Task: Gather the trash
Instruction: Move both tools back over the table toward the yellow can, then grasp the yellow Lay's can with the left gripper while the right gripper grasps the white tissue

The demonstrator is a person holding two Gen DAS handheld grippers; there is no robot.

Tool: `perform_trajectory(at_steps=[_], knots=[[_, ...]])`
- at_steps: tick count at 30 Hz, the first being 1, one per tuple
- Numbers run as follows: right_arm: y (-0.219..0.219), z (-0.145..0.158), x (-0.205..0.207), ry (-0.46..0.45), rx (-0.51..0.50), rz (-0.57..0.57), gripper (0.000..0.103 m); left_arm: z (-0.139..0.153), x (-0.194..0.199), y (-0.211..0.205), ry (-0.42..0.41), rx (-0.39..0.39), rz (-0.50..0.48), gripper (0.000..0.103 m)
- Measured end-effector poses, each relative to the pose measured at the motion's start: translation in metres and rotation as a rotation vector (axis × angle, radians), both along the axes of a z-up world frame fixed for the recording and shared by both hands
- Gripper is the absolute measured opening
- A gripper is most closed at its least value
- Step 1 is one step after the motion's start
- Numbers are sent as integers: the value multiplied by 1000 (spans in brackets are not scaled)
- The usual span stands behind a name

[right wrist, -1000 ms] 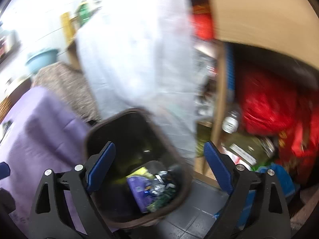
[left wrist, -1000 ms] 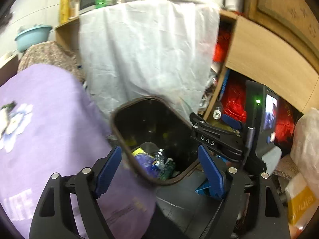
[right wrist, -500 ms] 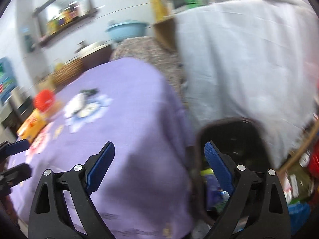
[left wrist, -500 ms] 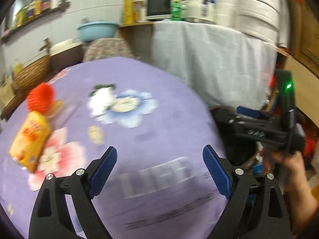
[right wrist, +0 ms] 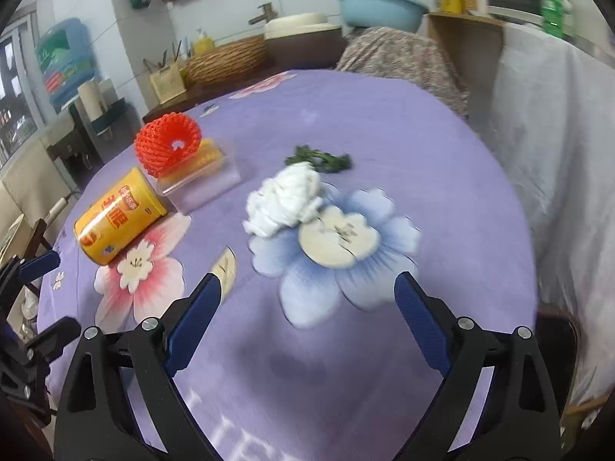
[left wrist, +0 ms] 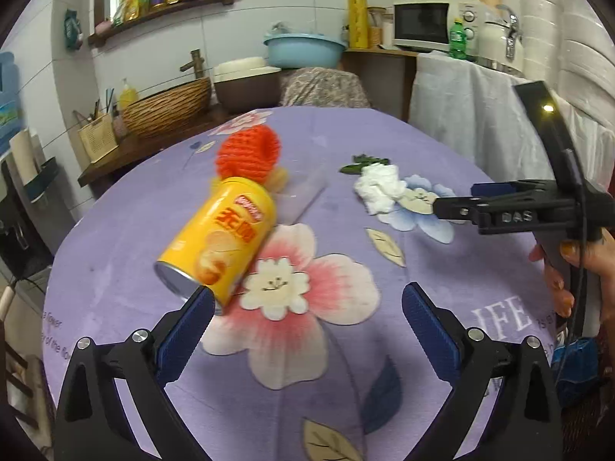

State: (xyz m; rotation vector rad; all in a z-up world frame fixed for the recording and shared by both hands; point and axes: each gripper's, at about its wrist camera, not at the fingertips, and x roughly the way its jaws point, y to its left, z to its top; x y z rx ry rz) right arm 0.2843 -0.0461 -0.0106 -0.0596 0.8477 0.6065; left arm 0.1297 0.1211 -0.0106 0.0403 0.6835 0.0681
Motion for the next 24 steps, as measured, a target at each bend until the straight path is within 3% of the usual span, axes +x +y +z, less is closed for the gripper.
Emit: perform_trajectory(at_steps=[7,11,15,20,24], knots=[[53,-15,41,33,-81,18,91,-4,-2,17,18,30,4,97],[68,-20,58,52,-115,8,91,-3,3,28,31,7,4,97],[82,-24,66,43,-170,2,89,-1,9,37,45,38,10,97],[84,-30,70,33,-185,-19,59,1,23,48,73,62,-2,97],[80,-27,67,8,-190,-10,44,-2,43,55,135,46,-32,97]])
